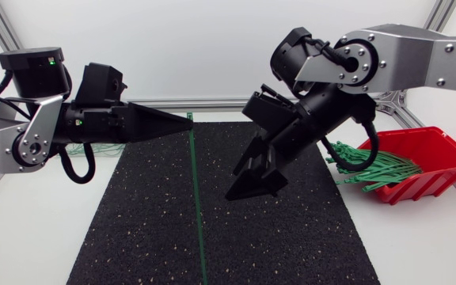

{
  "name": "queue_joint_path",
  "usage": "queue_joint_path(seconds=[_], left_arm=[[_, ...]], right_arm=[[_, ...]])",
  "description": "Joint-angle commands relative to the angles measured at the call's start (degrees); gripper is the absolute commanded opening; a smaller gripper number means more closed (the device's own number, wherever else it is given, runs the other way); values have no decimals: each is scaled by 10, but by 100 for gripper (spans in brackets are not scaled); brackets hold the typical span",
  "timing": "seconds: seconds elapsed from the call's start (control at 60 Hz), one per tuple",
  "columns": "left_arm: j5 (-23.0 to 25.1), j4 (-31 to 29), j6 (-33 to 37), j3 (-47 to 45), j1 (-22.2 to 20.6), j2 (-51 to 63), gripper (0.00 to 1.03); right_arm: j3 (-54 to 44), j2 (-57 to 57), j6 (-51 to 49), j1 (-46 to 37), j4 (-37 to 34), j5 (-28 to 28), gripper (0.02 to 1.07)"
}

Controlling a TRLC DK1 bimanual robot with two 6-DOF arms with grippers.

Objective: Take a green cable tie from the red box, thread the tail through the head to close it, then place it in the transparent bin on the left.

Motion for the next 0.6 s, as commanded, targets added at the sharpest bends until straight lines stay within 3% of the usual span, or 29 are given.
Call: queue_joint_path(seconds=[0.0,0.15,0.333,0.5,0.583], left_arm=[[-6,-2,-19,26,-6,-3,4],[-17,-3,-27,35,-12,-2,4],[-27,-10,-28,38,-19,-4,4],[-33,-16,-28,44,-26,-8,4],[-34,-17,-28,45,-32,-12,4]], right_arm=[[-5,1,-27,-5,-19,7,103],[22,2,-80,-19,-88,6,103],[12,-32,-89,-15,-82,14,103],[7,-40,-59,11,-85,81,103],[18,-22,-94,39,-156,41,103]])
